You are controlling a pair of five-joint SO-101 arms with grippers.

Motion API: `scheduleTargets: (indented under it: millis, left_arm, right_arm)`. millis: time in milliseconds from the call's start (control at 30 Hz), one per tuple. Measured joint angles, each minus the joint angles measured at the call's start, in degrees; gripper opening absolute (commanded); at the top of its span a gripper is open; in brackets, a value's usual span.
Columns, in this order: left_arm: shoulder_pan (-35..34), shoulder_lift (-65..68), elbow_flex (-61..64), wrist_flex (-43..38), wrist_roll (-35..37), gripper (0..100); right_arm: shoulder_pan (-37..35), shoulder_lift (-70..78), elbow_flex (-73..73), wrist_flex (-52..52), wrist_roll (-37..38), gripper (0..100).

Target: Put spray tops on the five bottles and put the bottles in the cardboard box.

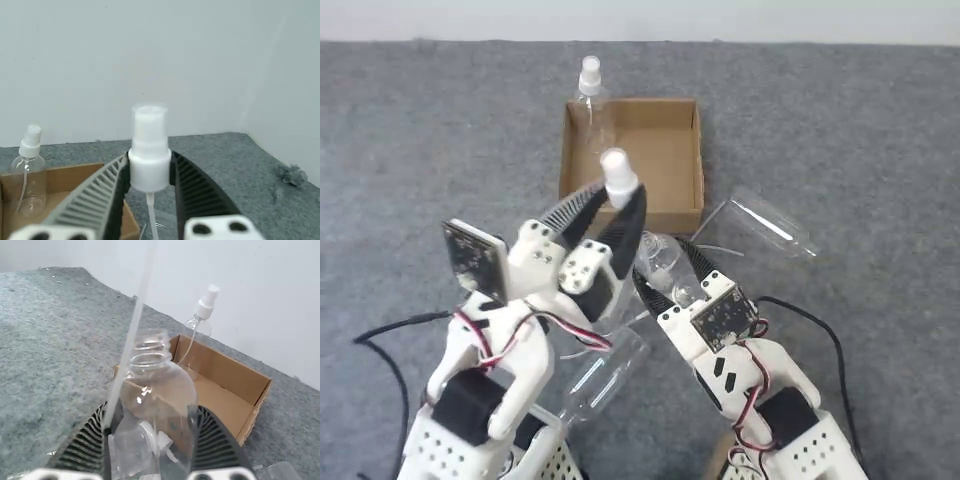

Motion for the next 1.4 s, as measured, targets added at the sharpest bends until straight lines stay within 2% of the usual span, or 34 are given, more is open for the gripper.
scheduleTargets:
  millis: [200,500,700,1133,1400]
  left_arm:
    - [-3.34,0.0,-2.73,0.0,-0.44,1]
    - [-6.42,0.0,-7.3,0.09,3.16,1]
    - [-6.51,-0.53,-11.16,4.22,3.16,1]
    - [-6.42,-0.53,-11.16,4.22,3.16,1]
    - [-6.42,0.0,-4.57,-2.37,3.16,1]
  right_arm:
    - [0.0,0.0,0.0,-0.18,0.0,0.7]
    - [0.0,0.0,0.0,-0.18,0.0,0.7]
    - [-0.09,0.0,0.0,-0.18,0.0,0.7]
    - [-0.18,0.0,0.0,-0.18,0.0,0.7]
    - [-0.35,0.0,0.0,-0.18,0.0,0.7]
